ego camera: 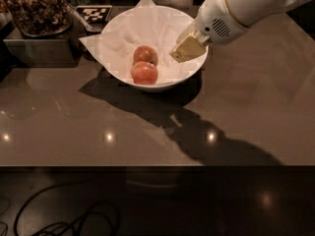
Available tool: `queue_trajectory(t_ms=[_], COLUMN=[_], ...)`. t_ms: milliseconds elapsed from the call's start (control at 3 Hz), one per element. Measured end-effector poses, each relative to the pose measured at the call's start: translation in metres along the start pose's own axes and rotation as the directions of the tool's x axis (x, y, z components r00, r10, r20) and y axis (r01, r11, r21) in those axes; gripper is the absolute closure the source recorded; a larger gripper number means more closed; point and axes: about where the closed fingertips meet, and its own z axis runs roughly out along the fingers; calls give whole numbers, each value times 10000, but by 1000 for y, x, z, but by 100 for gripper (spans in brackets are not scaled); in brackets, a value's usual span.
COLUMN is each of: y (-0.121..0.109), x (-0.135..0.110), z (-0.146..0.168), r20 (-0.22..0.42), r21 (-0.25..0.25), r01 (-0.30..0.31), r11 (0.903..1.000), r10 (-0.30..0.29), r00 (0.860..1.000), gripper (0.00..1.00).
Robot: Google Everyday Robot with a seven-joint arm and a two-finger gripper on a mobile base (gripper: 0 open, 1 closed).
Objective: Pick apple from white bowl
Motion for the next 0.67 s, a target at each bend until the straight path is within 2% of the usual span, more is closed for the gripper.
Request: queue_trajectory(t_ms=[333,667], y=[11,21], x=[-17,-33], z=[23,47], r20=[204,370], r21=[170,31], r01=[760,1343], r11=[9970,9909], r10=[-763,-1344], r00=[9969,9902], gripper=[55,39])
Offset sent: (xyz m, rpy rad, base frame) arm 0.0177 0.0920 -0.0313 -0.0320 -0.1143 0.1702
